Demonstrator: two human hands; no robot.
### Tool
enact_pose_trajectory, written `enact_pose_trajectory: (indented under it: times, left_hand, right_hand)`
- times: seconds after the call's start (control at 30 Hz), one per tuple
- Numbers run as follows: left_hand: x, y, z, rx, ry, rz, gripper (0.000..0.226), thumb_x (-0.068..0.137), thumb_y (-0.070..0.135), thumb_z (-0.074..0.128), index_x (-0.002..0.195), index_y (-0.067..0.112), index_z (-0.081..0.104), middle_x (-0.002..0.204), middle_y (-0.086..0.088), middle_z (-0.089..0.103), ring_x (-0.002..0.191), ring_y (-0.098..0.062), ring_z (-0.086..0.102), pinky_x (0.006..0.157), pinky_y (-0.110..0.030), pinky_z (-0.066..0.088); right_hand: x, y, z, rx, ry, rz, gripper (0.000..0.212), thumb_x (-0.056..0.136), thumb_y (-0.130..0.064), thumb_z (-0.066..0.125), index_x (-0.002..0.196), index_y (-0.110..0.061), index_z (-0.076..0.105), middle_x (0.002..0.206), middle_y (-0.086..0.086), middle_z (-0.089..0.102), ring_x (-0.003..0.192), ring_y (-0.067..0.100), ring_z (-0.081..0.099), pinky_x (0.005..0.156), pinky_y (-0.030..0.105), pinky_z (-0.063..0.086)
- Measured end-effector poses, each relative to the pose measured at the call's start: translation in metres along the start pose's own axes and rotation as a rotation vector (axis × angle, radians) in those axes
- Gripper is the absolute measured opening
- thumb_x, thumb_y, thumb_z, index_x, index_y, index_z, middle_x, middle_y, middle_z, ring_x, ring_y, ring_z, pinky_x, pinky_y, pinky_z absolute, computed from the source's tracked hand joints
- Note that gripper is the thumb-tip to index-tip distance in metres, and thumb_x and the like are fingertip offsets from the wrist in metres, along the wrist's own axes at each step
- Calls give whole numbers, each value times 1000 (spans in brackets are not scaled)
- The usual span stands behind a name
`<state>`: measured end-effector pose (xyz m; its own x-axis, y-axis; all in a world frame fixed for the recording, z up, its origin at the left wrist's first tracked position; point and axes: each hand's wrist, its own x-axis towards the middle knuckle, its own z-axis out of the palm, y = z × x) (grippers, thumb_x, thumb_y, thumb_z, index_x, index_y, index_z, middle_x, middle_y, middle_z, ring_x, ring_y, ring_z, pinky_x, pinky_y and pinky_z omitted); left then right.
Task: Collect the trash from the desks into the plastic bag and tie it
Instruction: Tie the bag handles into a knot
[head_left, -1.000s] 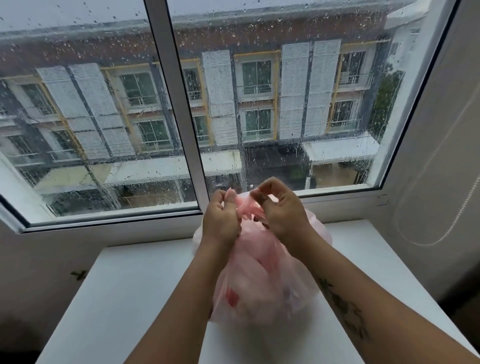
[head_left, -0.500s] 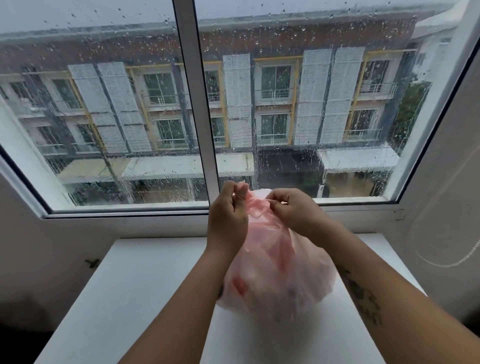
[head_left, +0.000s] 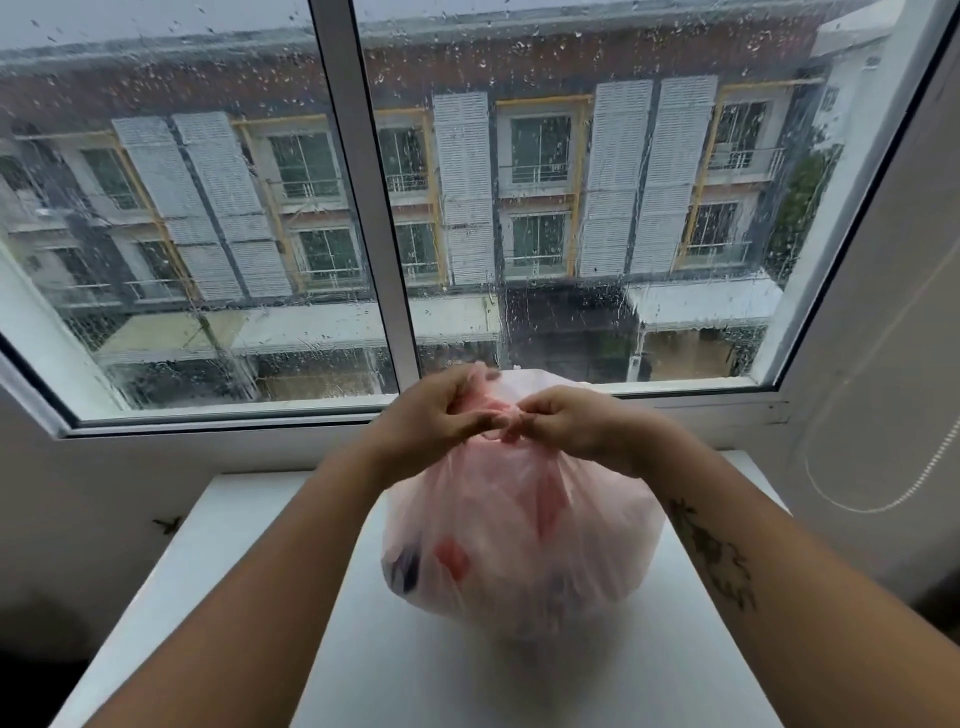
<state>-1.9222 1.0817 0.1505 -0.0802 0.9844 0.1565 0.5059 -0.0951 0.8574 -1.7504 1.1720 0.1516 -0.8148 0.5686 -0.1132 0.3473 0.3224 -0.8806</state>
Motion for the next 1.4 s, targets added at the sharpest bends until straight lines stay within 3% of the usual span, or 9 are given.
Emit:
enact_pose_trajectory:
  times: [0.17, 0.33, 0.5, 0.77, 0.87, 1.0, 1.1, 1.2, 1.4]
  left_hand:
    - [3, 1, 0, 38, 28, -54, 18, 89, 23, 68, 73, 16, 65, 64, 8, 56, 61, -4, 44, 61, -25, 35]
    - [4, 8, 11, 59, 49, -24, 23, 95, 27, 61, 84, 8, 67, 77, 4, 63, 72, -4, 54, 68, -20, 41]
    - [10, -1, 7, 72, 136, -13, 19, 95, 28, 62, 84, 15, 69, 72, 7, 62, 67, -7, 50, 66, -27, 37]
    - [13, 13, 12, 65, 115, -96, 39, 99, 33, 54, 62, 18, 55, 52, 7, 44, 52, -12, 35, 53, -30, 27]
    - [16, 19, 12, 139, 87, -161, 42, 99, 39, 51, 62, 18, 54, 54, 4, 43, 53, -13, 36, 54, -31, 28]
    - [19, 24, 13, 192, 65, -204, 45, 100, 41, 46, 64, 15, 51, 56, 1, 44, 55, -16, 37, 58, -32, 29]
    - [19, 28, 13, 180, 75, -225, 47, 101, 41, 44, 63, 16, 52, 57, -1, 46, 52, -14, 37, 54, -31, 28]
    - [18, 31, 14, 153, 79, -226, 46, 101, 42, 43, 64, 16, 51, 59, -3, 44, 51, -14, 34, 47, -24, 27]
    - [21, 33, 18, 112, 74, -262, 48, 100, 45, 44, 63, 15, 53, 64, -11, 45, 58, -19, 36, 54, -31, 27]
  right_hand:
    - [0, 6, -3, 80, -63, 5, 35, 99, -27, 51, 101, 3, 69, 99, 7, 66, 98, 13, 57, 104, 37, 42]
    - [-6, 7, -10, -80, -84, 15, 15, 86, -32, 71, 75, -22, 67, 70, -11, 59, 71, 6, 52, 70, 25, 41]
    - [-7, 18, -4, 221, 140, -76, 29, 91, -22, 64, 119, -26, 57, 90, 2, 67, 89, 16, 63, 84, 29, 48]
    - [-12, 21, 3, 300, 152, -37, 39, 87, -26, 51, 125, -27, 56, 112, 13, 67, 105, 23, 62, 90, 32, 46]
    - [-14, 26, 10, 199, 237, -112, 30, 91, -29, 53, 121, -31, 56, 94, 20, 64, 79, 20, 55, 73, 32, 42]
    - [-16, 28, 15, -47, 446, -280, 35, 96, -9, 52, 126, -27, 53, 89, -4, 56, 57, 1, 47, 58, 14, 37]
    - [-19, 25, 21, -206, 594, -457, 49, 87, 5, 57, 126, -24, 51, 103, -3, 53, 73, -12, 51, 66, 6, 39]
    - [-21, 33, 28, -414, 668, -565, 49, 82, 10, 56, 114, -26, 50, 118, 2, 47, 95, 2, 53, 78, 19, 47]
    - [-23, 43, 37, -525, 746, -482, 22, 83, -12, 48, 84, -13, 70, 115, 12, 53, 92, 29, 57, 76, 41, 54]
